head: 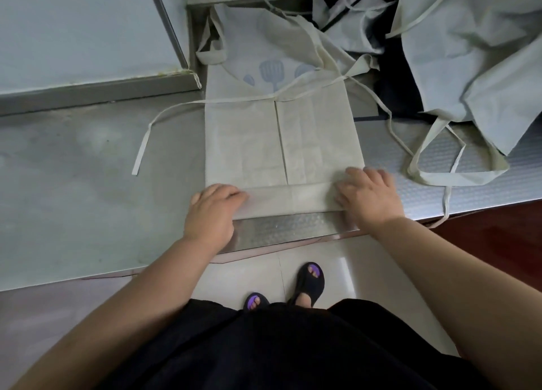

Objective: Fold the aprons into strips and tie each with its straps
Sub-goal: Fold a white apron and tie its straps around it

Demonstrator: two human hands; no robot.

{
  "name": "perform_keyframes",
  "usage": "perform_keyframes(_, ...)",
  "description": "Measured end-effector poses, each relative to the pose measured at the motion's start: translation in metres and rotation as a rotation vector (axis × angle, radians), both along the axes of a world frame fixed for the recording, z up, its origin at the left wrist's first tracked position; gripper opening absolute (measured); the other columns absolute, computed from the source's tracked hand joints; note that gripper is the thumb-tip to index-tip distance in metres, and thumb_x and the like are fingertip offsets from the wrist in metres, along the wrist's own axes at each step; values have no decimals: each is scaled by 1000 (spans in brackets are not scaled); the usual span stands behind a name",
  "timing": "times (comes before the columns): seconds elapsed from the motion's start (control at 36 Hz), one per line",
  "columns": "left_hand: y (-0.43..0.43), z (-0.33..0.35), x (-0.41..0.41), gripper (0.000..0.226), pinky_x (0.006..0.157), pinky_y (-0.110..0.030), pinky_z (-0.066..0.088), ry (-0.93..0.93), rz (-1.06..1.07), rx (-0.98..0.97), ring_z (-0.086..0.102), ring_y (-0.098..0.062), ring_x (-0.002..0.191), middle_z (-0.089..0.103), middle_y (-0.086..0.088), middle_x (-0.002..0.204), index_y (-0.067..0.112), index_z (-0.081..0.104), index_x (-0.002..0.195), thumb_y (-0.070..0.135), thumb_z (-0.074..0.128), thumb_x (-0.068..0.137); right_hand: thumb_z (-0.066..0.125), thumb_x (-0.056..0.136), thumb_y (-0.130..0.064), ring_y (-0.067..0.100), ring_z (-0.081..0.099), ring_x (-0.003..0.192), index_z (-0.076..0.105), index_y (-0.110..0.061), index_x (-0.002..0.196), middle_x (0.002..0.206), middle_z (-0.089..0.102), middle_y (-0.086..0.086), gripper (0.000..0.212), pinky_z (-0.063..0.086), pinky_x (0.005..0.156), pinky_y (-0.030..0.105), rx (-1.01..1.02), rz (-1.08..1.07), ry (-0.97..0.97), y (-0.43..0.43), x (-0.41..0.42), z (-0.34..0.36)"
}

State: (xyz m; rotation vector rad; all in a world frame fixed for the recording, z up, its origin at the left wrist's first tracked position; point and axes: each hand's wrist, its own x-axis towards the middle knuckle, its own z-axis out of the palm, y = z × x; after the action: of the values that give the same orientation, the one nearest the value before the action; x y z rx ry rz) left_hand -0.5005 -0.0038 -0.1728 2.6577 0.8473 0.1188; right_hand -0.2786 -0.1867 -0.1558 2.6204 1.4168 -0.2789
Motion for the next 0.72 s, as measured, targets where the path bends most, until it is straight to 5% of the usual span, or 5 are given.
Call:
perform_keyframes(0.17, 2, 18, 6, 80, 103, -35, 30, 238, -9, -169, 41, -17, 122, 47, 8, 126, 28, 53, 129, 75, 46, 65, 43, 88, -62, 15, 31, 137, 37, -27, 141, 148, 35, -6, 64, 1, 116, 37, -89, 102, 216, -1, 15, 3)
perform_keyframes(0.28, 8, 27, 17, 56, 98, -29, 32, 280, 36, -201, 44, -14, 119, 49, 10, 121, 32, 55, 122, 45, 74, 71, 40, 92, -57, 26, 54, 108, 57, -22, 91, 103, 65, 4, 39, 35, 97, 35, -7, 11, 324, 15, 33, 17)
perform_keyframes(0.42, 28, 32, 25, 4, 54, -7, 34, 8, 386, -606, 54, 6, 61, 63, 12, 73, 20, 69, 87, 20, 64, 88, 69, 74, -58, 16, 51, 97, 55, -25, 114, 102, 54, -5, 53, 39, 80, 26, -39, -139, 598, 26, 54, 35)
perform_keyframes(0.58, 37, 19, 24, 6, 55, -16, 37, -155, 656, -636, 52, -12, 67, 61, 2, 79, 18, 65, 91, 15, 66, 86, 60, 90, -32, 12, 51, 65, 57, -11, 107, 96, 60, 7, 28, 36, 50, 23, 92, -260, 687, 26, 76, 27)
perform_keyframes(0.72, 31, 8, 32, 25, 75, -27, 38, -99, 796, -434, 60, -29, 99, 64, -7, 99, 6, 60, 108, 18, 64, 87, 51, 95, -23, 34, 56, 100, 29, -7, 135, 116, 54, 16, 48, 45, 73, 32, 126, -443, 588, 32, 75, 18)
